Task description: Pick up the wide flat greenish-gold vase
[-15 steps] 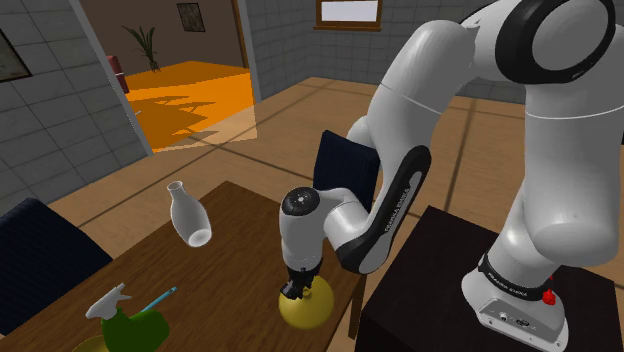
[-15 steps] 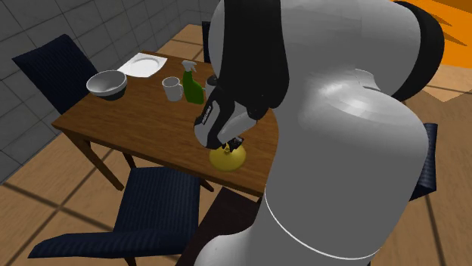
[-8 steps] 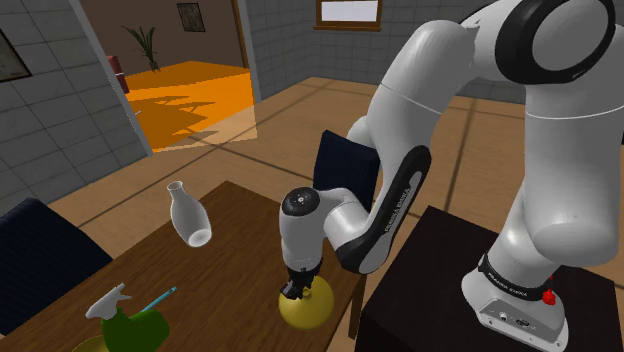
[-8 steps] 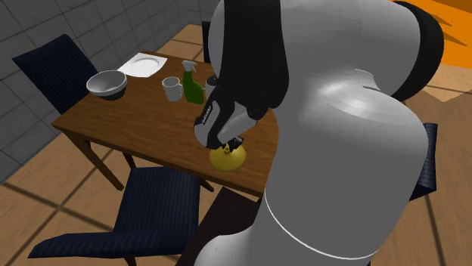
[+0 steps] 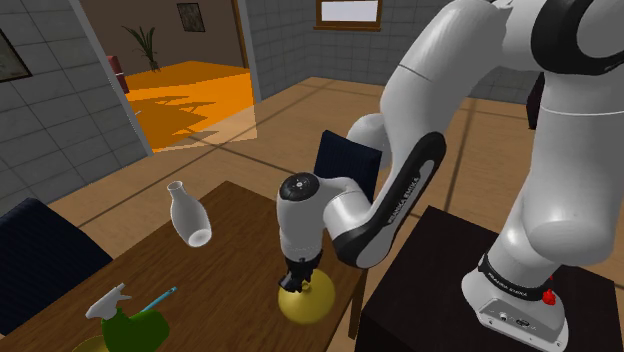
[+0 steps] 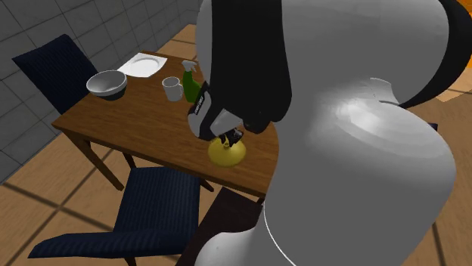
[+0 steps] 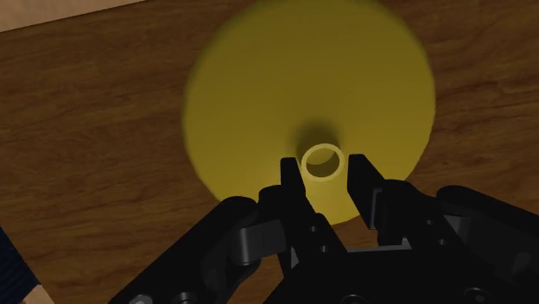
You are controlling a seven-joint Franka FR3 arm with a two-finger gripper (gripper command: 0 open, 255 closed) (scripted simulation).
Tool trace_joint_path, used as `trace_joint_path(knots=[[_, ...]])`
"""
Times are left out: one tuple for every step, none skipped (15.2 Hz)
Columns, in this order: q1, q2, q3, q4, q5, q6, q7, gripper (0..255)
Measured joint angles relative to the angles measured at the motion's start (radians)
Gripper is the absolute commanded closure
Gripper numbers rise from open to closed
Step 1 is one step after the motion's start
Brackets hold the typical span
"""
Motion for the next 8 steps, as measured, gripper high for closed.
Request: trace_joint_path(knots=[[-0.008,-0.014,0.011,-0.002,0.018,-0.009,-0.013,255],[-0.019,-0.030,0.024,0.000,0.042,-0.024,-0.034,255],[-0.025,-0.044,0.033,0.000,0.061,-0.034,-0.048,255],[-0.033,-0.060,0.044,-0.003,0.082,-0.043,-0.063,255],[-0.037,-0.072,0.051,-0.007,0.096,-0.048,-0.072,255],[-0.044,-0.087,0.059,-0.006,0.116,-0.060,-0.089,255],[-0.049,-0.102,0.068,-0.004,0.137,-0.073,-0.103,255],[-0.052,-0.112,0.073,-0.005,0.151,-0.080,-0.113,255]])
